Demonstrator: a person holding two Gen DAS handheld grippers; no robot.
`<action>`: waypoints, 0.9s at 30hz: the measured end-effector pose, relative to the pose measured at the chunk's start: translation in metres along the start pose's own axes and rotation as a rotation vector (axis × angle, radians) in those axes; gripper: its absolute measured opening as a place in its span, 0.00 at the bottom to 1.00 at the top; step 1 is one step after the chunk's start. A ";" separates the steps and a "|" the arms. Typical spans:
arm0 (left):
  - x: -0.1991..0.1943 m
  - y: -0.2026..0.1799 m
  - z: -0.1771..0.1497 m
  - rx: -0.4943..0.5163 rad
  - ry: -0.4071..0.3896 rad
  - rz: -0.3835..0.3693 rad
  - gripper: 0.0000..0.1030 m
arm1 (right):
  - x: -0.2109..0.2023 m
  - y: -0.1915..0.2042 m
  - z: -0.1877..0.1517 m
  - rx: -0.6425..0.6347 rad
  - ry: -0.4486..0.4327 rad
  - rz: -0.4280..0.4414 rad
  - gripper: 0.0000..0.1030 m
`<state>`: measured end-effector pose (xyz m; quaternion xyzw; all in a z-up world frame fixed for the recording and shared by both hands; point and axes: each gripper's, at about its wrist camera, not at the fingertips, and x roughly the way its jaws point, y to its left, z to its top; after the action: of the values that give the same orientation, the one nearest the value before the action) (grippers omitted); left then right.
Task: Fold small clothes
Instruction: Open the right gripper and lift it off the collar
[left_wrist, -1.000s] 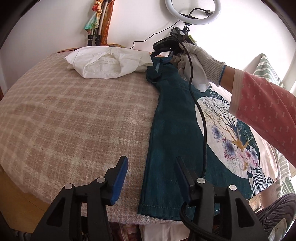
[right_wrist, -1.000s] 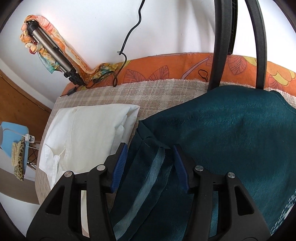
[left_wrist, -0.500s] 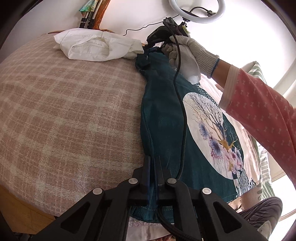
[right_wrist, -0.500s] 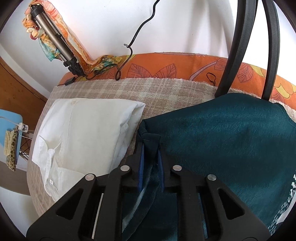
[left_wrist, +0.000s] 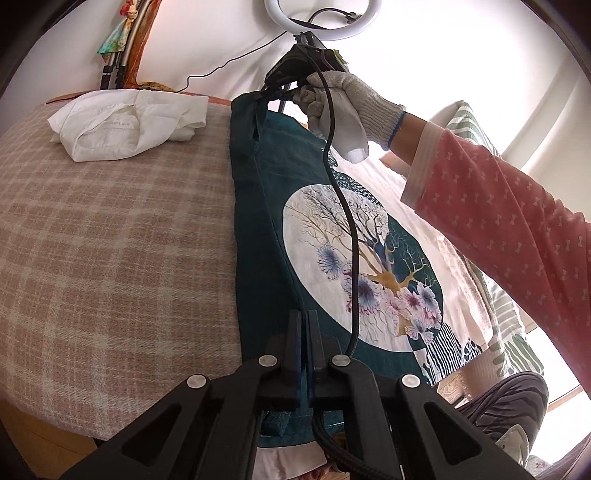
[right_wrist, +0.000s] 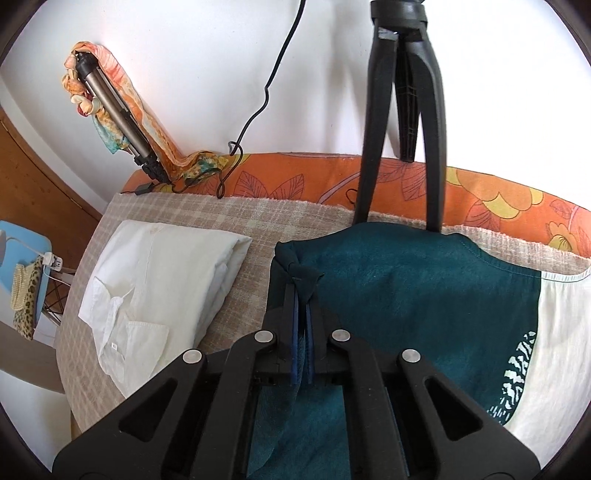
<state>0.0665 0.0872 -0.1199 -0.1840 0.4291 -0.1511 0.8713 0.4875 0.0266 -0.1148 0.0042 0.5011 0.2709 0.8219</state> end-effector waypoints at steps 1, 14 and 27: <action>0.003 -0.007 0.000 0.013 0.005 -0.009 0.00 | -0.006 -0.006 -0.001 -0.004 0.001 -0.023 0.04; 0.057 -0.072 -0.002 0.114 0.092 -0.099 0.00 | -0.039 -0.081 -0.013 -0.015 0.033 -0.276 0.04; 0.052 -0.083 -0.008 0.174 0.112 -0.045 0.31 | -0.054 -0.106 -0.032 0.008 -0.006 -0.298 0.52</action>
<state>0.0820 -0.0102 -0.1231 -0.1085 0.4583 -0.2174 0.8549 0.4887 -0.0963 -0.1164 -0.0661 0.4948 0.1439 0.8545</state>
